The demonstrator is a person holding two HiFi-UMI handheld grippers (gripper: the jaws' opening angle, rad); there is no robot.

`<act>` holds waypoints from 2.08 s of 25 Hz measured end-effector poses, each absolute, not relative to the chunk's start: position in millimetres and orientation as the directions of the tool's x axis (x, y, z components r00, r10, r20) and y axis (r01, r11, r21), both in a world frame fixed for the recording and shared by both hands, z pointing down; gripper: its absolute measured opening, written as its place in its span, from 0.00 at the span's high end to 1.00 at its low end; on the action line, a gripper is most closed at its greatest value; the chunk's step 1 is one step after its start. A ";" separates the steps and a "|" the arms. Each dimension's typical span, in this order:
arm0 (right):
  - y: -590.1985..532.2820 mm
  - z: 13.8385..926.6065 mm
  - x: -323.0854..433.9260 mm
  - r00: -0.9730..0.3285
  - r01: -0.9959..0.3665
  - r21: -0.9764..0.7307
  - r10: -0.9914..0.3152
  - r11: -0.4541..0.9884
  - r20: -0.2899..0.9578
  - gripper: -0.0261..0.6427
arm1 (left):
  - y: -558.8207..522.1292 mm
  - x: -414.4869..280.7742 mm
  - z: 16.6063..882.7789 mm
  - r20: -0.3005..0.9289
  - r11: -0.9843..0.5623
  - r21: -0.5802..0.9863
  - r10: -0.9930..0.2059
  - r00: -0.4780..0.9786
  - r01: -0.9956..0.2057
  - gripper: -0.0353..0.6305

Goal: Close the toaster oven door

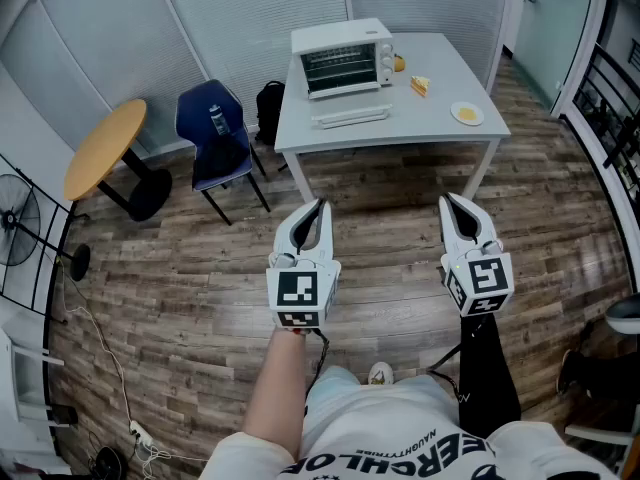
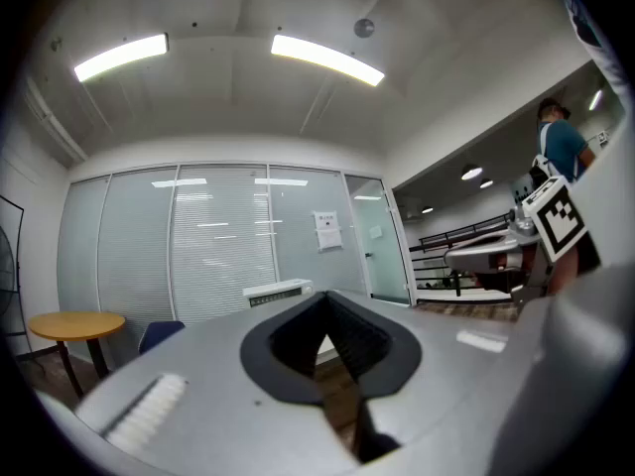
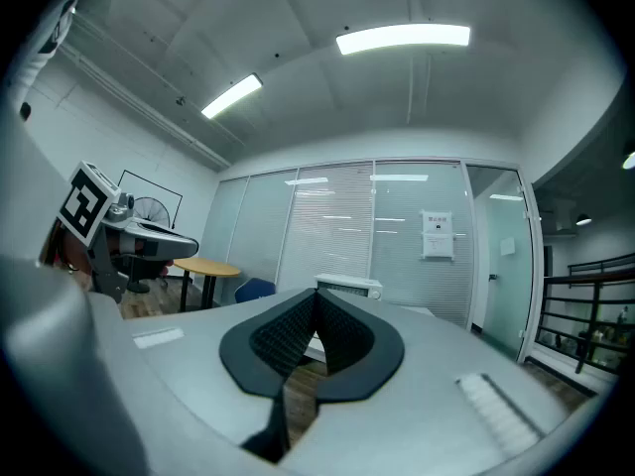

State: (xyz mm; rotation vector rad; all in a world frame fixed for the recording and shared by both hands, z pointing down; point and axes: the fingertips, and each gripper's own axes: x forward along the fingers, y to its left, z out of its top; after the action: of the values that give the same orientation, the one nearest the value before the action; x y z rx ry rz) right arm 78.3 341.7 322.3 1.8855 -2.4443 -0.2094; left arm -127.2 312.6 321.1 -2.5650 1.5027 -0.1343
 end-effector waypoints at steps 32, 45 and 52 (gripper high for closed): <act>171.8 326.8 86.1 -0.264 -0.959 0.121 -0.964 0.257 -0.041 0.96 | 140.8 -116.2 339.1 0.029 -0.487 -0.160 -0.871 0.490 -0.858 0.86; 56.0 330.7 83.8 -0.227 -0.965 0.138 -0.973 0.221 -0.030 0.96 | 14.2 -114.5 339.9 0.033 -0.529 -0.168 -0.847 0.531 -0.832 0.86; 22.0 340.3 80.2 -0.237 -0.963 0.135 -0.971 0.233 -0.016 0.96 | -12.3 -116.9 346.7 0.029 -0.530 -0.162 -0.846 0.533 -0.832 0.86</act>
State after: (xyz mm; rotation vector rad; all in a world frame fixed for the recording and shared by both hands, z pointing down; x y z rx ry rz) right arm 80.2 22.0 340.3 1.8940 -2.4095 -0.1787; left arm -116.9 -12.3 346.7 -2.6358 1.4503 -0.1565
